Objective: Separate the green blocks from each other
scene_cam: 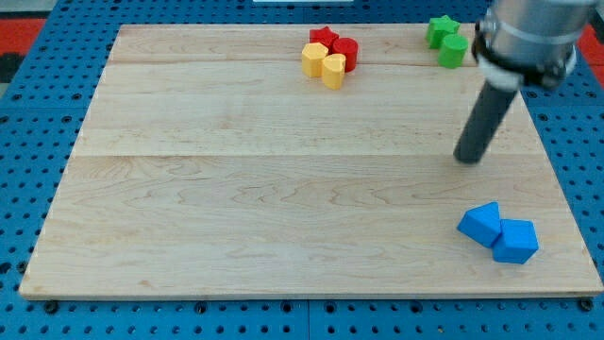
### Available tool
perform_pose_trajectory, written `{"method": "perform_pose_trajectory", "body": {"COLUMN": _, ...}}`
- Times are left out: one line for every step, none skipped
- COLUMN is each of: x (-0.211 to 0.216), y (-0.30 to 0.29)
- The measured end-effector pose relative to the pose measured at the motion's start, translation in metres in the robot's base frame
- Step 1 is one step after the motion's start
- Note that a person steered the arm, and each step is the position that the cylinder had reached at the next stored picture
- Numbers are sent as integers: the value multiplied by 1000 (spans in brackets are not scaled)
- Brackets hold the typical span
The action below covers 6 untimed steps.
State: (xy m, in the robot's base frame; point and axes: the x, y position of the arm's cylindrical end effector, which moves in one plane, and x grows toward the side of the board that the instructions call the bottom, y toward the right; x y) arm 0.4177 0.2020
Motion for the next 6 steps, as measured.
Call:
{"method": "perform_pose_trajectory", "body": {"x": -80, "y": 15}}
{"method": "perform_pose_trajectory", "body": {"x": -108, "y": 50}}
{"method": "perform_pose_trajectory", "body": {"x": -133, "y": 133}}
{"method": "perform_pose_trajectory", "body": {"x": -169, "y": 135}}
{"method": "perform_pose_trajectory", "body": {"x": -205, "y": 135}}
{"method": "perform_pose_trajectory", "body": {"x": -203, "y": 131}}
